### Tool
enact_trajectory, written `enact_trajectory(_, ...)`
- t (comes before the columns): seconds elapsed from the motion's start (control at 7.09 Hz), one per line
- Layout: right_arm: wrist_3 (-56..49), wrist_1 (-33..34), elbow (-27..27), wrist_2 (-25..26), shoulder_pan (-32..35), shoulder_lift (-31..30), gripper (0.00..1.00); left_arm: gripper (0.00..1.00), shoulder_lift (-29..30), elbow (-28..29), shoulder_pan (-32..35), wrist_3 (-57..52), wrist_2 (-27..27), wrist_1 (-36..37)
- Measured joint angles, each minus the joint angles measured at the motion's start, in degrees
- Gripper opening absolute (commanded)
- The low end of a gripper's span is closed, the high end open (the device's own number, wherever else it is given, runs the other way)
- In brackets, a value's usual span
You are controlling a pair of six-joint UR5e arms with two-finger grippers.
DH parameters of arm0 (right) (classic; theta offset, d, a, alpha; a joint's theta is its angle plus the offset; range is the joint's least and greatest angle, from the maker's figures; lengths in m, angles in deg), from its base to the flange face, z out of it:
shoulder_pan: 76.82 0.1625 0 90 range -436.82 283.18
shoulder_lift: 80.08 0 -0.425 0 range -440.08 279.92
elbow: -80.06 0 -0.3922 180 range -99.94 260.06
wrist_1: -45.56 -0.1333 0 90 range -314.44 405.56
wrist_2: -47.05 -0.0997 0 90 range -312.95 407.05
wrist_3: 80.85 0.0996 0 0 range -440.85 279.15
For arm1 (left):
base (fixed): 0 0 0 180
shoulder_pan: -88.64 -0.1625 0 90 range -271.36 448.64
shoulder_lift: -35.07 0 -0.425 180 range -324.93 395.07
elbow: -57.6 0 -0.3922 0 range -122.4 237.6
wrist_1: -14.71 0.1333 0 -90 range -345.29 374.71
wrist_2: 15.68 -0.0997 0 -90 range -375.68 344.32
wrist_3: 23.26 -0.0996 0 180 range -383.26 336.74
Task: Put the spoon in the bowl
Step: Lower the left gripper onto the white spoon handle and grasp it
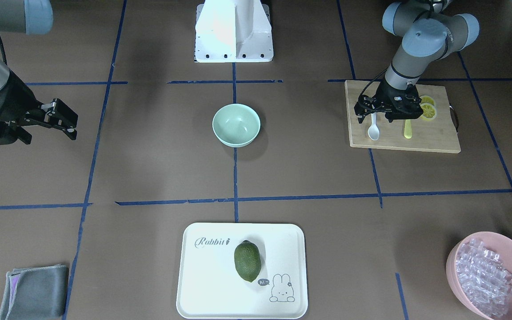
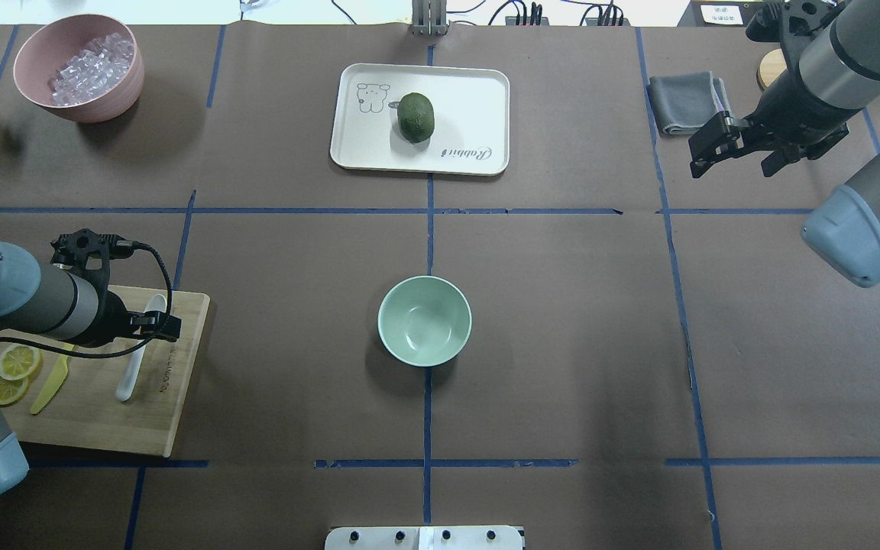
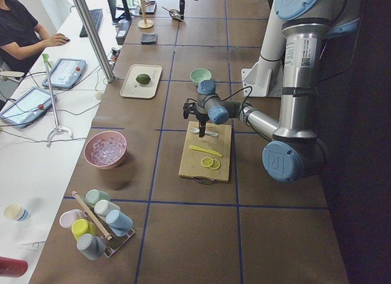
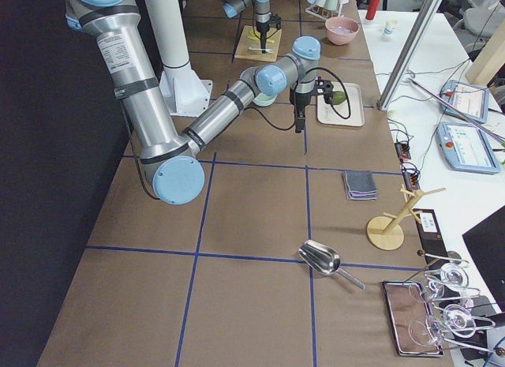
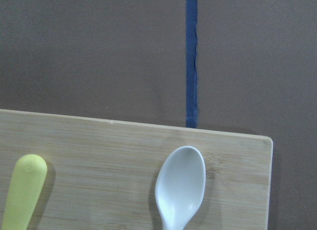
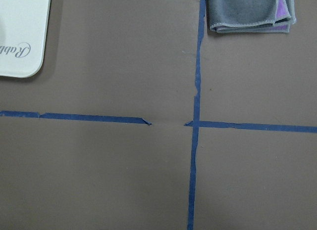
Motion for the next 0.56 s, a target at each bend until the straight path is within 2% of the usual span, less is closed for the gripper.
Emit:
enact_trajectory(0.14, 0.2, 0.0, 0.0, 0.0, 0.0, 0.2, 1.0, 0.84, -0.1, 0.0, 0.0, 0.0, 0.1, 0.0)
enact_trajectory(0.28, 0.3, 0.0, 0.0, 0.0, 0.1, 0.3, 1.0, 0.69, -0.1, 0.0, 0.0, 0.0, 0.2, 0.0)
enact_trajectory(0.56, 0.5, 0.1, 0.1, 0.0, 0.2, 0.4, 1.0, 0.26, -0.1, 0.0, -0.1, 0.1, 0.3, 0.0)
